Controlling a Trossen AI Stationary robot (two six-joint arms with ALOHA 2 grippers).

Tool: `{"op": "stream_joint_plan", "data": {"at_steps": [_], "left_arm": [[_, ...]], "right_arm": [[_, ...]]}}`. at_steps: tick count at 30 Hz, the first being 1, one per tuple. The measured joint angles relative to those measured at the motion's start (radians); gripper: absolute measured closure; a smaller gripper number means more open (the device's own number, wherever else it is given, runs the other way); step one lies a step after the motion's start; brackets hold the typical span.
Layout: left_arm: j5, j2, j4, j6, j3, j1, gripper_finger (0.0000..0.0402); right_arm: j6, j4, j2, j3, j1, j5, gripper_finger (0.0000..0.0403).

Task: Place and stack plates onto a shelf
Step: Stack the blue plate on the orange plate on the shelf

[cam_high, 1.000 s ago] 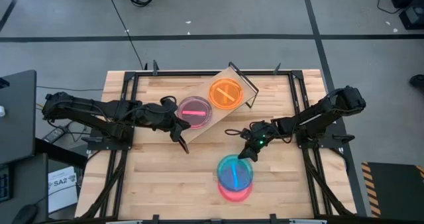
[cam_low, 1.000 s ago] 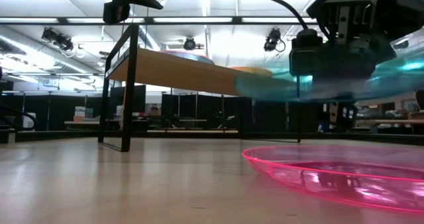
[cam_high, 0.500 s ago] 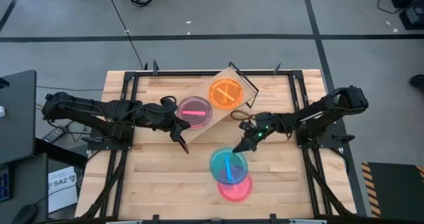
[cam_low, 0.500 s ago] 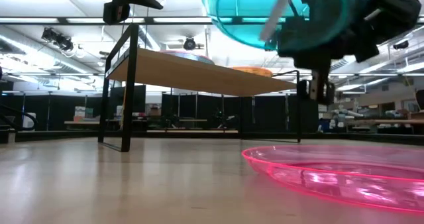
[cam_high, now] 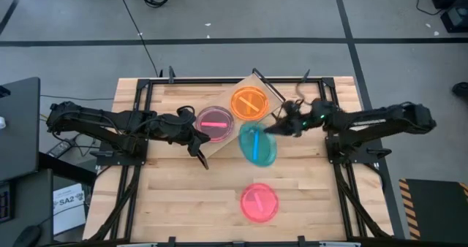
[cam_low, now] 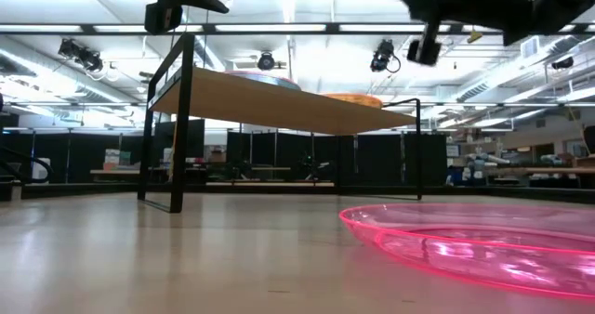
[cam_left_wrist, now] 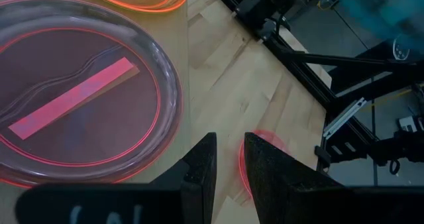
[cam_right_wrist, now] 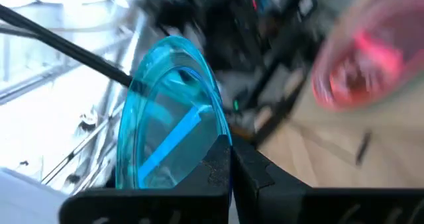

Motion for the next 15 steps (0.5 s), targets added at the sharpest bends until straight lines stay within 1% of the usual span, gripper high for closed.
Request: {"op": "stream_joint_plan", "data": {"at_steps": [4,7,9,12,15], "left_arm": [[0.000,0.000,0.000,0.000,0.000,0.000,0.0319],[0.000,0.000,0.000,0.000,0.000,0.000,0.0319],[0.000,0.000,0.000,0.000,0.000,0.000,0.0319],[0.000,0.000,0.000,0.000,0.000,0.000,0.0319],[0.000,0.000,0.000,0.000,0.000,0.000,0.0319]], "right_arm": [[-0.103,-0.031,-0.076,0.060,-0.074,0.000,0.0397],[-0.202,-0.135,-0.100,0.146,-0.128,-0.007,0.0397],[-0.278,-0.264,-0.102,0.227,-0.161,-0.008,0.0397],[-0.400,-0.523,-0.081,0.377,-0.210,-0.006,0.0397],[-0.499,-0.778,-0.035,0.522,-0.252,0.046,0.0397]]}}
